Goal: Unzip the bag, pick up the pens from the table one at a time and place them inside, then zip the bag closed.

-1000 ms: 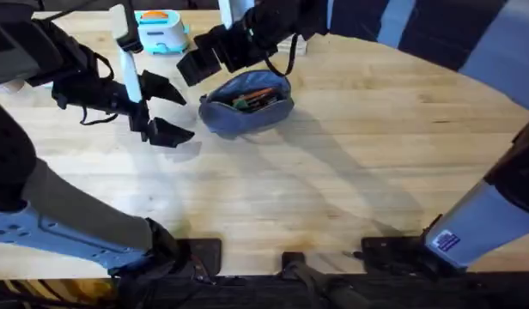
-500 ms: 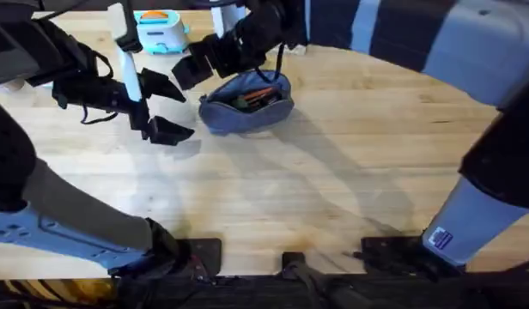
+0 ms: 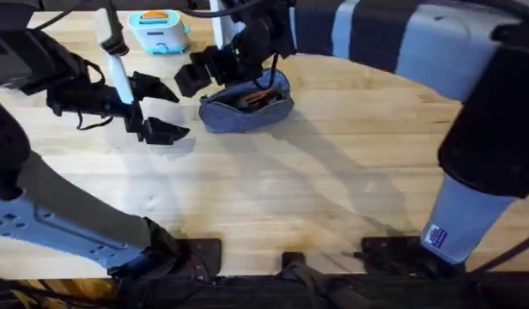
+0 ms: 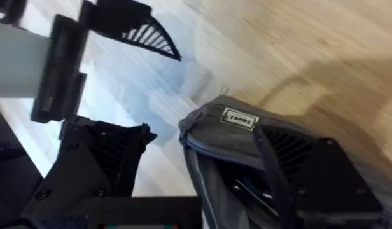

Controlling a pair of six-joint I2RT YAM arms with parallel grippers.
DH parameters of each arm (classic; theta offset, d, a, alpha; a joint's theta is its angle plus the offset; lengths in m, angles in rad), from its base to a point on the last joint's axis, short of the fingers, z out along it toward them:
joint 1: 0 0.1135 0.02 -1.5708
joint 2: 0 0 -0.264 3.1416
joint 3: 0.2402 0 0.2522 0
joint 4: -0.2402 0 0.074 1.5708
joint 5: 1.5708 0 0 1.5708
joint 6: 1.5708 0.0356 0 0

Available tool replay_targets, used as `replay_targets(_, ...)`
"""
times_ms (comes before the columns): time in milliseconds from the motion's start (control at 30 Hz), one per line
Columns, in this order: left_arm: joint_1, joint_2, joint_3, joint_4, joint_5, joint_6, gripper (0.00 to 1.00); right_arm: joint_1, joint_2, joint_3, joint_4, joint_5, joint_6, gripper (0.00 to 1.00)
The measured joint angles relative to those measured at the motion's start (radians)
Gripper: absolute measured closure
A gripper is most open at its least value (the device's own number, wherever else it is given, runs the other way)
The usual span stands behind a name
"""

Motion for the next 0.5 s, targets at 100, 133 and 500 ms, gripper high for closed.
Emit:
replay_targets(100,0.021,0.000,0.000,-0.014,0.005,0.000,0.007,0.004,0.023,0.002,0.003,-0.004,0.012,0.004)
replay_targets(133,0.023,0.000,0.000,-0.017,0.006,0.000,0.008,0.006,0.028,0.002,0.006,-0.004,0.015,0.004)
replay_targets(500,0.021,0.000,0.000,-0.009,0.014,0.003,0.007,0.053,0.033,0.003,0.039,-0.011,0.020,0.117)
